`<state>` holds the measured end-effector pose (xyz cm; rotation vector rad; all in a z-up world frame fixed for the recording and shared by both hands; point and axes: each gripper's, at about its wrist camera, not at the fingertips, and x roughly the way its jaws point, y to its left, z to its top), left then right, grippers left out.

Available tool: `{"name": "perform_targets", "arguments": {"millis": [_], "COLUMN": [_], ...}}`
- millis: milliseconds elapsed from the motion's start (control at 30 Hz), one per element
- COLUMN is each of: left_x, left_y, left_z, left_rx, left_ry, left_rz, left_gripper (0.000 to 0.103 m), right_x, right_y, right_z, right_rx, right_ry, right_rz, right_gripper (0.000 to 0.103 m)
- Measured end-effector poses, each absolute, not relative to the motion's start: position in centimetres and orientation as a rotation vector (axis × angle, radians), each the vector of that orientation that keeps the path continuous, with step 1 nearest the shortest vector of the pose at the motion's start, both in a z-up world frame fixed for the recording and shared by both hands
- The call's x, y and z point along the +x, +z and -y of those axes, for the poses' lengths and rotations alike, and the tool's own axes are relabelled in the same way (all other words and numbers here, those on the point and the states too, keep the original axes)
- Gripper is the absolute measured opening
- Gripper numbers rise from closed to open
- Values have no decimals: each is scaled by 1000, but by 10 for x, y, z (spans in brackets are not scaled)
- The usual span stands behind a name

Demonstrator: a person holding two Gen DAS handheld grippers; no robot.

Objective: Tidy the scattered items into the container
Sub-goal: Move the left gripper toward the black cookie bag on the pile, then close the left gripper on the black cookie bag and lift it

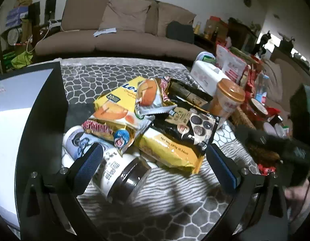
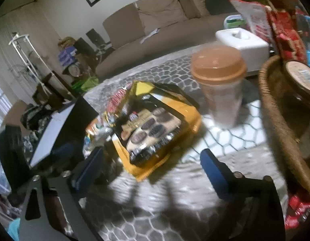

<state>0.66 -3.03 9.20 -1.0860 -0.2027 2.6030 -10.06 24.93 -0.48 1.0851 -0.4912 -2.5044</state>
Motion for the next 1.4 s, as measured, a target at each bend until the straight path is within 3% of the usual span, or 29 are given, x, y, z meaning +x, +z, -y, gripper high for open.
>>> {"name": "perform_targets", "arguments": {"millis": [67, 167, 267, 333, 433, 600, 767, 900, 1067, 1400], "left_x": [9, 16, 21, 22, 20, 21, 31, 58, 65, 30], "left_y": [90, 88, 88, 86, 82, 76, 84, 95, 72, 38], "left_z": [33, 39, 41, 42, 41, 36, 40, 45, 47, 21], "left_rx": [-1086, -1080, -1077, -1089, -1115, -1138, -1112, -1038, -1135, -1210], "left_ry": [2588, 2556, 2547, 2544, 2529, 2496, 2439, 2403, 2221, 2218], "left_rz": [237, 283, 296, 298, 317, 410, 564, 646, 863, 993], "left_gripper": [102, 102, 102, 102, 102, 103, 102, 102, 102, 102], "right_x": [-113, -118, -129, -129, -131, -133, -97, -86, -70, -66], "right_y": [-5, -25, -46, -48, -39, -27, -27, -34, -33, -38], "right_z": [-264, -275, -281, -281, -276, -260, -257, -250, -243, -271], "right_rx": [1134, 1214, 1253, 1232, 1148, 1033, 1169, 1176, 1177, 1208], "right_ry": [-2495, -2518, -2489, -2479, -2496, -2455, -2375, -2273, -2231, -2230], "right_rz": [552, 562, 660, 682, 653, 622, 612, 717, 754, 855], "right_gripper": [89, 72, 51, 26, 12, 7, 6, 6, 6, 8]}}
